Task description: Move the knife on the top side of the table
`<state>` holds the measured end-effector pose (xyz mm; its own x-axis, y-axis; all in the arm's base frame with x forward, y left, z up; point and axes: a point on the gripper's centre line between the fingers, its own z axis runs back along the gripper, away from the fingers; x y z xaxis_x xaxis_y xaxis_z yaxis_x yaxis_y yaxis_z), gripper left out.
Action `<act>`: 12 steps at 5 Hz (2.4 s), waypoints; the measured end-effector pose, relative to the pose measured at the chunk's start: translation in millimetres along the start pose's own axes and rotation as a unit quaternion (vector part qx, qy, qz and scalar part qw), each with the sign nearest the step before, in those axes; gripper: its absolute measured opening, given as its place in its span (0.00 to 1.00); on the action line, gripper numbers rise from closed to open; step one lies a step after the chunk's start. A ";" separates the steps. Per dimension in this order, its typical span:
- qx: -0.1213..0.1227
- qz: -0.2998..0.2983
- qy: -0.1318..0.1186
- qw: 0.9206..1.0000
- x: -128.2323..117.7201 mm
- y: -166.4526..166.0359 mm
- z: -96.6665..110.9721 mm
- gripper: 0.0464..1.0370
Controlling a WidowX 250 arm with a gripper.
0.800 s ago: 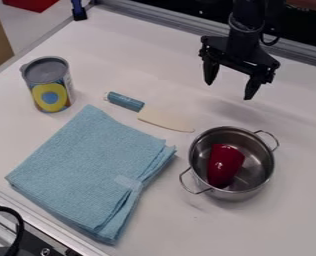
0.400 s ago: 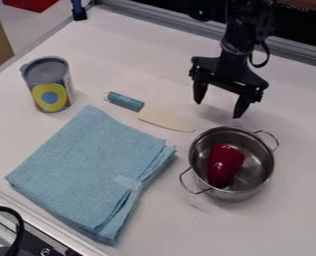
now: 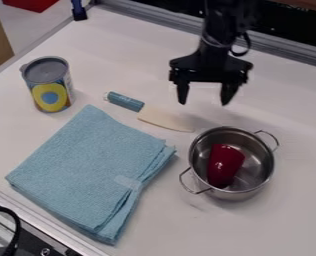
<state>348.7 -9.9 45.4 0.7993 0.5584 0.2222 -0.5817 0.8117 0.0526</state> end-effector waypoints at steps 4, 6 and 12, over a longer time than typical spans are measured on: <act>-0.049 0.427 0.049 0.902 23.0 67.7 -19.0 0.96; -0.020 0.473 0.069 0.878 31.5 83.3 -29.9 0.96; 0.008 0.528 0.071 0.846 43.3 83.3 -54.2 0.38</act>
<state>343.0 91.2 6.6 -0.1585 0.9868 0.0337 -0.9839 -0.1550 -0.0895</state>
